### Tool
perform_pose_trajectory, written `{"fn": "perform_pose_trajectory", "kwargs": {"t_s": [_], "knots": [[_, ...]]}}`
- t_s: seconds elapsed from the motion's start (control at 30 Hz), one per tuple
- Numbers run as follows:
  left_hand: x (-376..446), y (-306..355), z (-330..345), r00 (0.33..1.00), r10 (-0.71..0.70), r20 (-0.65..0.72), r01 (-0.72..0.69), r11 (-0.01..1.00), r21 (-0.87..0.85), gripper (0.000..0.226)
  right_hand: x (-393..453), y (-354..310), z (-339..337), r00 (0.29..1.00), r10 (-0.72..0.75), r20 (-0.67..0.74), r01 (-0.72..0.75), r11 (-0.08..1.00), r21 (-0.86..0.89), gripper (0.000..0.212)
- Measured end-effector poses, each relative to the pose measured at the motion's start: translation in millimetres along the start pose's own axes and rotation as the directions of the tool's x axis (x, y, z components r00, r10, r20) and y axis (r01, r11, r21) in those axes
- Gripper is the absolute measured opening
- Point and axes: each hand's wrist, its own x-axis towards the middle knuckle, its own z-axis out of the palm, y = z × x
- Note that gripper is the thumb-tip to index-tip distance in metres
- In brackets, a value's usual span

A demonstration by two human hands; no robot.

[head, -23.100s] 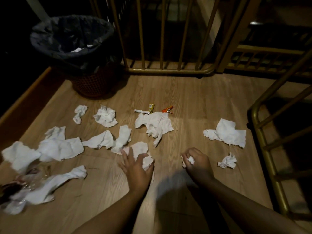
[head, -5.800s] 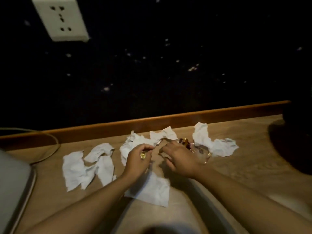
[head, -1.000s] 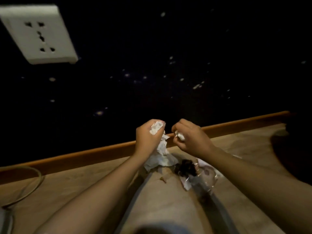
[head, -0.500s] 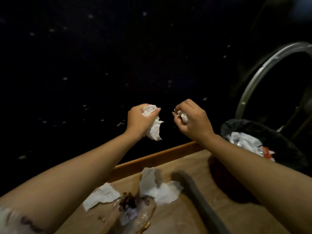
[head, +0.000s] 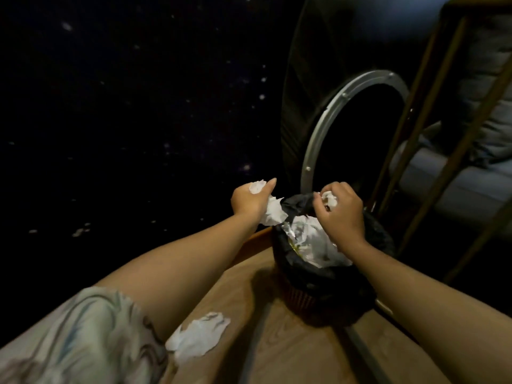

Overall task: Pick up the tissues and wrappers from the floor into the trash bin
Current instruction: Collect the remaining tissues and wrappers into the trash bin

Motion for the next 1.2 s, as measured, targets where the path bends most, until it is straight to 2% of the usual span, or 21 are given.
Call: {"fn": "perform_pose_trajectory", "kwargs": {"t_s": [0.17,0.3,0.37,0.43,0.5,0.6,0.73,0.87,0.97,1.2], "knots": [[-13.4,-16.7,69.4,0.997,-0.062,-0.040,0.056,0.988,-0.141,0.035,5.3,49.9,-10.1,0.985,0.174,-0.012,-0.174,0.983,-0.057,0.018],[-10.8,-28.8,101.3,0.997,0.049,-0.055,-0.054,0.994,-0.094,0.040,1.1,81.3,-4.7,0.943,0.305,0.132,-0.312,0.949,0.040,0.040],[-8.8,-34.2,111.6,0.994,0.109,-0.008,-0.110,0.993,-0.037,0.049,-3.0,88.8,0.1,0.925,0.347,0.157,-0.361,0.930,0.074,0.055],[-7.0,-41.2,120.5,0.988,0.139,0.065,-0.142,0.989,0.038,0.057,-5.2,91.8,3.6,0.916,0.373,0.147,-0.386,0.919,0.074,0.061],[-6.3,-47.7,127.2,0.981,0.146,0.130,-0.161,0.981,0.106,0.059,-7.1,91.9,4.2,0.927,0.364,0.094,-0.372,0.923,0.096,0.054],[-7.5,-49.8,126.0,0.970,0.193,0.148,-0.211,0.970,0.119,0.047,-10.8,88.1,1.5,0.945,0.326,-0.009,-0.319,0.932,0.173,0.036],[-4.0,-47.4,96.9,0.946,0.296,0.136,-0.315,0.937,0.151,0.027,-12.2,74.8,1.0,0.953,0.276,-0.125,-0.247,0.947,0.207,0.023],[-3.7,-42.5,42.9,0.930,0.317,0.188,-0.357,0.902,0.243,0.006,-15.8,39.9,14.1,0.975,0.210,-0.066,-0.193,0.961,0.198,0.018],[-0.4,-38.2,-6.9,0.935,0.313,0.166,-0.352,0.875,0.332,0.004,-26.3,1.5,38.1,0.994,0.107,-0.016,-0.101,0.971,0.215,0.014],[-3.9,-53.6,-140.3,0.934,0.356,0.010,-0.336,0.871,0.358,0.016,-65.6,-96.8,111.0,0.983,-0.033,0.182,-0.019,0.962,0.273,0.009]]}}
